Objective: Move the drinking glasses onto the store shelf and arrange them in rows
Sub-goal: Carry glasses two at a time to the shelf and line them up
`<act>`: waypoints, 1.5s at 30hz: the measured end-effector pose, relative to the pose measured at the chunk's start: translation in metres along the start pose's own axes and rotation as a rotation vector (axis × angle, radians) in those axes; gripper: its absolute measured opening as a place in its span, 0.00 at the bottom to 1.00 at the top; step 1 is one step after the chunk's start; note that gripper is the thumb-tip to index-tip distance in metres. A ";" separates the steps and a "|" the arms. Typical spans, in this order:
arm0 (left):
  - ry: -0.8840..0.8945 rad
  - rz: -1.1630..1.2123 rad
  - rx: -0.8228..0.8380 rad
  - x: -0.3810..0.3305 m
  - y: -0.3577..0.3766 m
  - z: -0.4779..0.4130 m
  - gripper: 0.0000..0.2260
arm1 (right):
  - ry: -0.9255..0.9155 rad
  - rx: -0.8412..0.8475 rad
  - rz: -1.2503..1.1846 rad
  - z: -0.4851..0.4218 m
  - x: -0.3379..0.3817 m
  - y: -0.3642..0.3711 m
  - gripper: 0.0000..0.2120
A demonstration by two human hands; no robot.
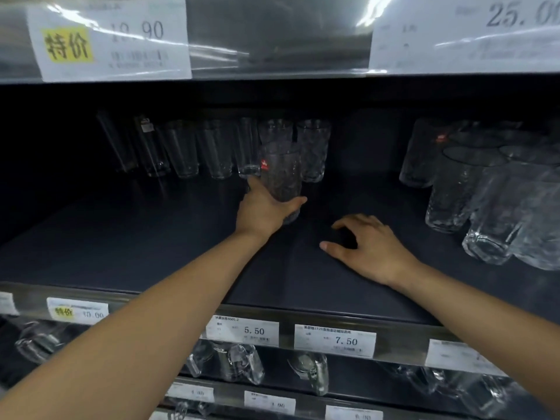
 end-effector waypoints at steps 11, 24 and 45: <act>-0.044 0.021 -0.089 0.015 0.001 -0.031 0.35 | 0.002 -0.026 -0.045 -0.001 -0.001 0.001 0.25; -0.173 0.024 -0.320 0.041 -0.007 -0.057 0.38 | 0.007 -0.018 -0.065 -0.001 -0.001 0.000 0.26; 0.165 -0.085 0.081 -0.055 0.108 -0.034 0.42 | 0.322 -0.124 0.247 0.011 0.003 -0.009 0.28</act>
Point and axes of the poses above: each hand's wrist, its own z-axis away from the middle knuckle, its own y-axis out of the palm, x = y × z, the point moved 3 cm from there along -z, towards the middle knuckle, and after that the axes turned 3 degrees about y, right-handed, at the moved point
